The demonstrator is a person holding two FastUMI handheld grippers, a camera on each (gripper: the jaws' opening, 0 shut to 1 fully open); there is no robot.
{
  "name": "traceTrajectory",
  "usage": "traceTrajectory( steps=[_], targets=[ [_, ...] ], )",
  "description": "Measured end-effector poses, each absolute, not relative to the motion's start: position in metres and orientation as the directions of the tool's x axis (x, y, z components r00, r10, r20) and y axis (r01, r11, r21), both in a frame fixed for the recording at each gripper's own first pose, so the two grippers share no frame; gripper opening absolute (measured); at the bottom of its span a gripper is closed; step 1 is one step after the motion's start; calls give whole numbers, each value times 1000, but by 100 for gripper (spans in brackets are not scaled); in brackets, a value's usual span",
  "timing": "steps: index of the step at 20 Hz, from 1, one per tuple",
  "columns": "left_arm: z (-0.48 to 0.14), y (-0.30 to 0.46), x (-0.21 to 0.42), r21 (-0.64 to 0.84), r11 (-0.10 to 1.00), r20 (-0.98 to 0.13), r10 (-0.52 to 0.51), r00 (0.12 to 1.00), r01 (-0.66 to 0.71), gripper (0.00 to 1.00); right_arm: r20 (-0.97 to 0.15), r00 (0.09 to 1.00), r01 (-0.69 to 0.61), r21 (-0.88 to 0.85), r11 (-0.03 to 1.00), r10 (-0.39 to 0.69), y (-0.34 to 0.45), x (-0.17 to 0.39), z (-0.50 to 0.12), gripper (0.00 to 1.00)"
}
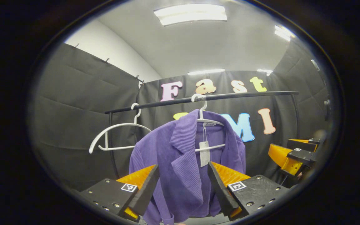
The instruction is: Grasp the clothes on the hanger with both hands and then place them into the laundry hamper below.
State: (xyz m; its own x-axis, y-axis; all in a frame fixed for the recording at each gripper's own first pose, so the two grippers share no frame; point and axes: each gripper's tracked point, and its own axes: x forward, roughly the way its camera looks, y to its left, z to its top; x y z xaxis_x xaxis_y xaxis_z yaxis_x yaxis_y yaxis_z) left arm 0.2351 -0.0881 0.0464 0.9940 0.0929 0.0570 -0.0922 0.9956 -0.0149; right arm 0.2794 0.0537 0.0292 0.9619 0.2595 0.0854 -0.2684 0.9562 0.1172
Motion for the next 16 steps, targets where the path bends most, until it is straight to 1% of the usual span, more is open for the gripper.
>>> traceTrajectory(
  steps=[1, 4, 5, 6, 7, 9, 10, 11, 12, 16],
  targets=[
    [45, -92, 241, -21, 995, 52, 94, 994, -93, 89, 84, 959, -279, 127, 952, 270, 56, 287, 27, 94],
    [34, -96, 261, -22, 994, 29, 109, 994, -108, 89, 69, 947, -320, 154, 935, 313, 68, 309, 17, 94],
    [30, -95, 267, -16, 993, 22, 116, 993, -116, 83, 58, 947, -321, 160, 933, 316, 70, 316, 12, 94],
    [26, -95, 273, -11, 992, 12, 123, 992, -123, 83, 45, 946, -323, 163, 932, 320, 72, 323, 5, 94],
    [22, -95, 280, -10, 991, 2, 132, 991, -132, 89, 37, 943, -332, 169, 928, 331, 76, 329, 0, 94],
    [13, -94, 293, -12, 990, -18, 142, 990, -143, 89, 19, 933, -357, 188, 915, 360, 88, 340, -11, 93],
    [9, -93, 298, -11, 989, -27, 148, 989, -148, 95, 9, 929, -364, 194, 911, 370, 92, 345, -18, 93],
    [4, -92, 302, -6, 988, -38, 155, 987, -155, 95, -1, 928, -365, 195, 910, 372, 96, 350, -24, 93],
    [1, -91, 305, -2, 987, -45, 161, 986, -162, 89, -10, 927, -366, 192, 911, 374, 100, 354, -30, 93],
    [-11, -86, 313, 9, 981, -67, 195, 978, -195, 89, -48, 906, -402, 206, 892, 420, 126, 369, -56, 93]
  ],
)
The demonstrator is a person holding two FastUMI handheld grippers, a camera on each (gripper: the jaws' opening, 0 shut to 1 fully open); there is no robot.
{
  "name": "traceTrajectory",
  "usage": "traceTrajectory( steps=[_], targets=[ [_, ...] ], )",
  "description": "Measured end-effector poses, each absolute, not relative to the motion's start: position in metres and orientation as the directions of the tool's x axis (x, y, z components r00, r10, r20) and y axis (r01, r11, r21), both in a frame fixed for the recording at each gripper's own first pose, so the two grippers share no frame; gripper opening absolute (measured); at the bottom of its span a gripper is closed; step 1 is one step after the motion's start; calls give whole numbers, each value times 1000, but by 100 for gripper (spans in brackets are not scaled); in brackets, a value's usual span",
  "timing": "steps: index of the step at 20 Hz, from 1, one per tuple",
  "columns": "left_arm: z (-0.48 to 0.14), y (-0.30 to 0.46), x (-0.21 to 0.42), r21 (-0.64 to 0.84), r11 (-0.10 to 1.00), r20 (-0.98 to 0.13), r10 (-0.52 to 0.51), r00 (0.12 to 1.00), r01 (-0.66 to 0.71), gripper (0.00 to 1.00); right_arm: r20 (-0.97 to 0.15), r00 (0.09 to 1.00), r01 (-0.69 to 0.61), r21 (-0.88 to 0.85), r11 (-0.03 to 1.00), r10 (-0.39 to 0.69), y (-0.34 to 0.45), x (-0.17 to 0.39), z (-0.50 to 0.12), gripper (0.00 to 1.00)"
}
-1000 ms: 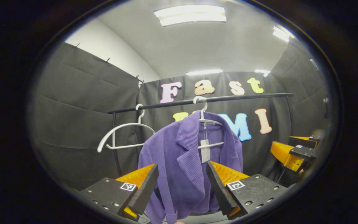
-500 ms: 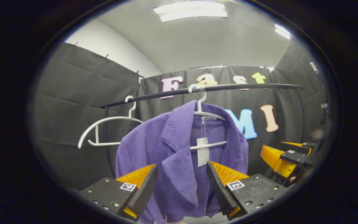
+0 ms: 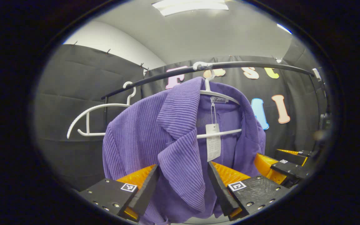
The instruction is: Grasp the clothes on the hanger with both hands and then place them into the laundry hamper below.
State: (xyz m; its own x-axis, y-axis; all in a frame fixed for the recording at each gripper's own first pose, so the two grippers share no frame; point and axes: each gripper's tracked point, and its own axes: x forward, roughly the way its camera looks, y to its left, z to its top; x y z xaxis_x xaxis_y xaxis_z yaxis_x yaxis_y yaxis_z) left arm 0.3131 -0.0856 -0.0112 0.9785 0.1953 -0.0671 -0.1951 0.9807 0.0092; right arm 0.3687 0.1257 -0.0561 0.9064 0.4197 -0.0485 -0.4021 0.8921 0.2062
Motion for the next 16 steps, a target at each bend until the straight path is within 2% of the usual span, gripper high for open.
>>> traceTrajectory(
  steps=[3, 4, 7, 8, 9, 10, 11, 12, 13, 14, 16],
  targets=[
    [-21, -82, 316, 15, 975, -88, 222, 971, -222, 89, -94, 900, -396, 229, 889, 425, 138, 380, -76, 92],
    [-24, -78, 318, 18, 973, -92, 233, 968, -232, 96, -102, 898, -394, 245, 886, 428, 143, 382, -80, 92],
    [-30, -74, 319, 32, 966, -102, 258, 961, -256, 96, -123, 892, -389, 281, 877, 435, 155, 388, -87, 86],
    [-31, -73, 320, 32, 965, -104, 263, 959, -261, 90, -129, 889, -390, 287, 875, 438, 157, 389, -89, 83],
    [-33, -72, 321, 33, 964, -107, 266, 958, -264, 96, -132, 886, -394, 290, 872, 444, 159, 390, -91, 83],
    [-35, -70, 323, 32, 963, -105, 270, 957, -268, 83, -131, 882, -401, 292, 868, 452, 163, 391, -91, 83],
    [-35, -69, 324, 33, 962, -101, 273, 957, -271, 96, -127, 875, -417, 294, 860, 467, 167, 392, -90, 83],
    [-35, -69, 324, 33, 962, -99, 272, 957, -270, 84, -125, 865, -435, 294, 851, 486, 172, 392, -91, 80],
    [-36, -69, 325, 34, 963, -102, 268, 958, -266, 90, -128, 854, -453, 294, 842, 504, 177, 391, -91, 76],
    [-38, -70, 326, 27, 965, -101, 262, 960, -260, 96, -138, 848, -460, 286, 840, 511, 177, 390, -93, 61],
    [-40, -66, 320, 1, 962, -111, 270, 956, -272, 49, -103, 871, -445, 250, 860, 480, 166, 393, -85, 8]
  ],
)
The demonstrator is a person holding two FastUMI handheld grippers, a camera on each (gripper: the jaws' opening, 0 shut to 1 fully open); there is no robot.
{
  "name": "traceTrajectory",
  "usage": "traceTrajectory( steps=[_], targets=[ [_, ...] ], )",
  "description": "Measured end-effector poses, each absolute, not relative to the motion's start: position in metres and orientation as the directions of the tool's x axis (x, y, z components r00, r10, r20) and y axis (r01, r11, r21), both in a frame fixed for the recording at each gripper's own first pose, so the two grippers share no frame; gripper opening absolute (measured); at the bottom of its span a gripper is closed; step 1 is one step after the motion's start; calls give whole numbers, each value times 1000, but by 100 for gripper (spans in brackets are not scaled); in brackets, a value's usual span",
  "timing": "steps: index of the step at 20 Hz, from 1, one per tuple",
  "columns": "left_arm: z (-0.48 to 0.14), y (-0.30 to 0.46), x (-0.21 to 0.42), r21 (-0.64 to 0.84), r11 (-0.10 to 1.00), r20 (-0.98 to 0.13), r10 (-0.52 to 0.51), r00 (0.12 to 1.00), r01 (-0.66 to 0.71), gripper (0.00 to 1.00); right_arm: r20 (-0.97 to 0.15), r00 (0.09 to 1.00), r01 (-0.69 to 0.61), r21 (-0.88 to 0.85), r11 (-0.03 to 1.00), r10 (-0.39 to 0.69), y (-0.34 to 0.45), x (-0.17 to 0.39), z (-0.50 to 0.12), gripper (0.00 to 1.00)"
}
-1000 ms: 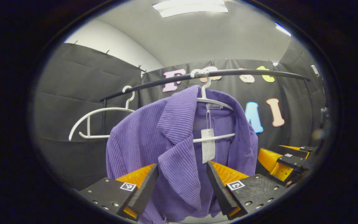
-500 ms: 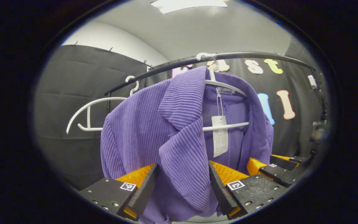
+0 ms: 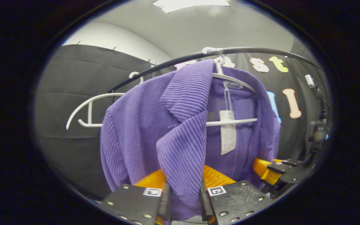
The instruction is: Grasp the clothes on the hanger with both hands and then place them into the laundry hamper below.
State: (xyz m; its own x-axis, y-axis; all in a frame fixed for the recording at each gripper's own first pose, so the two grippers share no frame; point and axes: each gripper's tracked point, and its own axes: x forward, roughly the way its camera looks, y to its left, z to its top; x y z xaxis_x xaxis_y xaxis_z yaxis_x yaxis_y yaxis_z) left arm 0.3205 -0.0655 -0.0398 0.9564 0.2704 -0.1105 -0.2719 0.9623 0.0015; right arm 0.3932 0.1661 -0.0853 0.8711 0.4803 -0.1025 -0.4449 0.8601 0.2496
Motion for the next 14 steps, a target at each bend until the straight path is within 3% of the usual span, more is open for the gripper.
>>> traceTrajectory(
  steps=[1, 3, 4, 5, 8, 9, 11, 13, 14],
  targets=[
    [-40, -68, 320, -14, 968, -114, 246, 963, -249, 42, -70, 858, -478, 252, 842, 508, 170, 389, -77, 5],
    [-31, -48, 315, -4, 950, -86, 310, 947, -311, 27, -8, 863, -493, 205, 845, 505, 166, 379, -60, 3],
    [-29, -49, 313, -19, 957, -76, 287, 955, -289, 7, 27, 870, -488, 178, 854, 492, 160, 380, -52, 3],
    [-24, -54, 307, -28, 964, -73, 261, 962, -264, 11, 57, 873, -488, 161, 858, 485, 156, 378, -41, 3],
    [-6, -49, 294, 15, 965, -39, 262, 964, -262, 1, 127, 880, -474, 141, 869, 459, 150, 371, -14, 3],
    [3, -48, 290, 24, 965, -23, 261, 965, -260, 6, 144, 880, -470, 141, 871, 452, 147, 371, -6, 3],
    [21, -44, 283, 28, 965, 6, 259, 966, -259, 1, 173, 885, -457, 143, 878, 433, 138, 372, 9, 3],
    [39, -37, 274, 24, 965, 32, 260, 965, -261, 6, 212, 889, -439, 145, 887, 406, 128, 378, 27, 3],
    [48, -31, 268, 27, 963, 43, 267, 963, -268, 1, 229, 891, -430, 145, 891, 392, 123, 383, 35, 1]
  ],
)
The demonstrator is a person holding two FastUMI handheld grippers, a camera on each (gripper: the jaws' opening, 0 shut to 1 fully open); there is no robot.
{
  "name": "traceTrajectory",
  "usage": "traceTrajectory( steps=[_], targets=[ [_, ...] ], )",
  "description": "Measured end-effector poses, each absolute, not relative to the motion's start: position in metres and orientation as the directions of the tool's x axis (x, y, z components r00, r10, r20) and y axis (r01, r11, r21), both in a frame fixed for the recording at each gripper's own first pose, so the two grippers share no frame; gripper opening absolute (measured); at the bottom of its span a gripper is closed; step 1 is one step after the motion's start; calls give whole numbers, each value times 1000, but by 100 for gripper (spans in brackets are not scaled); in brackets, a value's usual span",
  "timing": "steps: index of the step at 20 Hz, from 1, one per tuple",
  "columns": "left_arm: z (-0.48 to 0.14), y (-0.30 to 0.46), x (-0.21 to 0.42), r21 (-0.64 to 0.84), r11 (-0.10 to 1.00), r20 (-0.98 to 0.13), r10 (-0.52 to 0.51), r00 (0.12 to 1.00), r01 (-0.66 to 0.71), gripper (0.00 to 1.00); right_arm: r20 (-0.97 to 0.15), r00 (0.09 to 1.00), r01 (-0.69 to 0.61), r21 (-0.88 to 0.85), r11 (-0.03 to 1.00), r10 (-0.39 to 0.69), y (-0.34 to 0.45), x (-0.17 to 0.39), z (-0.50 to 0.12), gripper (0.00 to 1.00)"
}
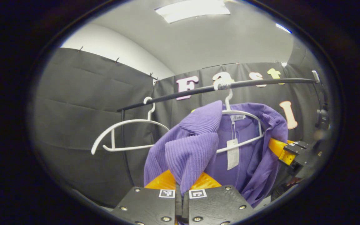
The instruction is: Grasp the clothes on the hanger with both hands and then place them into the laundry hamper below.
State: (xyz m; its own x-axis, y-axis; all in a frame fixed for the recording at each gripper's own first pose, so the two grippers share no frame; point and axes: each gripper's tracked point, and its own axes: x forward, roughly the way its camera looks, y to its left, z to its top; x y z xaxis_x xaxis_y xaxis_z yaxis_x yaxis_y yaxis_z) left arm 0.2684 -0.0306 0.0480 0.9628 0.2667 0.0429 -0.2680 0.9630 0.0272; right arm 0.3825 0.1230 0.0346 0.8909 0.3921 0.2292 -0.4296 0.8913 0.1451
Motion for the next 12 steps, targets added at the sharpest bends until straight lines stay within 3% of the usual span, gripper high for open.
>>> traceTrajectory(
  steps=[2, 7, 8, 9, 11, 12],
  targets=[
    [64, -17, 260, 29, 957, 60, 285, 957, -287, 6, 254, 895, -410, 141, 901, 367, 114, 393, 49, 3],
    [98, 14, 253, 25, 942, 112, 330, 937, -334, 6, 306, 901, -360, 136, 923, 306, 95, 427, 76, 3],
    [103, 19, 255, 24, 940, 120, 335, 935, -340, 1, 313, 902, -353, 133, 926, 298, 91, 434, 80, 3],
    [108, 24, 259, 21, 939, 126, 338, 933, -343, 6, 318, 902, -346, 132, 929, 291, 88, 441, 82, 3],
    [114, 31, 265, 21, 942, 130, 330, 935, -335, 6, 316, 909, -328, 136, 935, 272, 82, 455, 82, 3],
    [117, 35, 266, 31, 942, 130, 328, 936, -334, 1, 316, 914, -309, 140, 941, 253, 76, 459, 81, 3]
  ],
)
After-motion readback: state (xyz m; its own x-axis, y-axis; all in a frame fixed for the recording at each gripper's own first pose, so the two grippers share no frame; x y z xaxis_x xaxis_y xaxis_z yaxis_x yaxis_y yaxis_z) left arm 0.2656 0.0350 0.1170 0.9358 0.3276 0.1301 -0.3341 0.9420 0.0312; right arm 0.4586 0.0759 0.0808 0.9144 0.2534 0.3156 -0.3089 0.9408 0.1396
